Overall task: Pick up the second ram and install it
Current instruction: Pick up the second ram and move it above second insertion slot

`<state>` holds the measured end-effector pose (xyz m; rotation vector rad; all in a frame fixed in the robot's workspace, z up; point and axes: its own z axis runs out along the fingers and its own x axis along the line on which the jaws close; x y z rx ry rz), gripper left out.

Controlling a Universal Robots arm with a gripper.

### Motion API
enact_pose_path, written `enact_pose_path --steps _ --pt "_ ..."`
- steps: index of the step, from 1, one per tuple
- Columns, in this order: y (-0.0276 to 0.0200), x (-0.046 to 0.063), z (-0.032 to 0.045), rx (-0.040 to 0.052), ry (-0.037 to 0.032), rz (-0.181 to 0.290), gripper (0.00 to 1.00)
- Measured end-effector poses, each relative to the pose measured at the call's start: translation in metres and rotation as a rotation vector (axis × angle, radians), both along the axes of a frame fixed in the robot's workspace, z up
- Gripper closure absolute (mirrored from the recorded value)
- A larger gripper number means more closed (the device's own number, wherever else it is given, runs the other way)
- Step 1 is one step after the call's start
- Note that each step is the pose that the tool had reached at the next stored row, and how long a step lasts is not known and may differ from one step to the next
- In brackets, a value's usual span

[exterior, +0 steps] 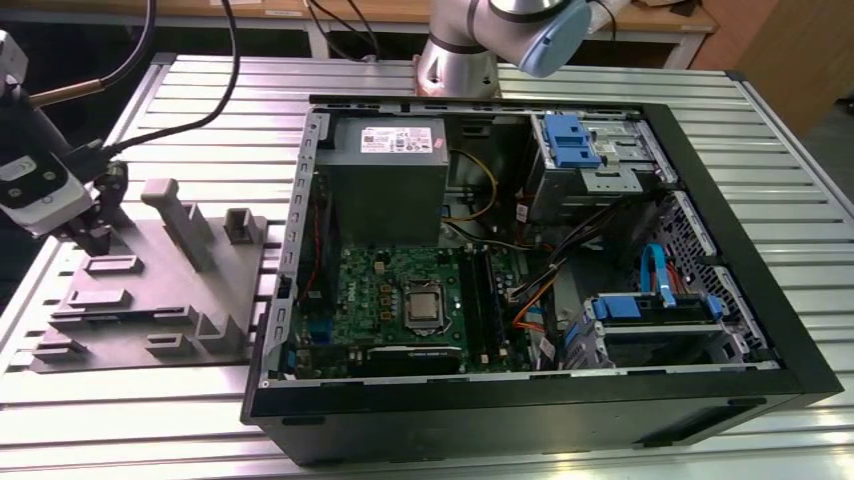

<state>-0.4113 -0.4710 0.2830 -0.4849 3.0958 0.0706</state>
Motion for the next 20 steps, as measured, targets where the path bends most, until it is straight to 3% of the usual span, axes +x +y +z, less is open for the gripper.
enact_pose_path --steps 20 --pt "0.0 0.0 -0.0092 0.0 0.0 0.363 0.9"
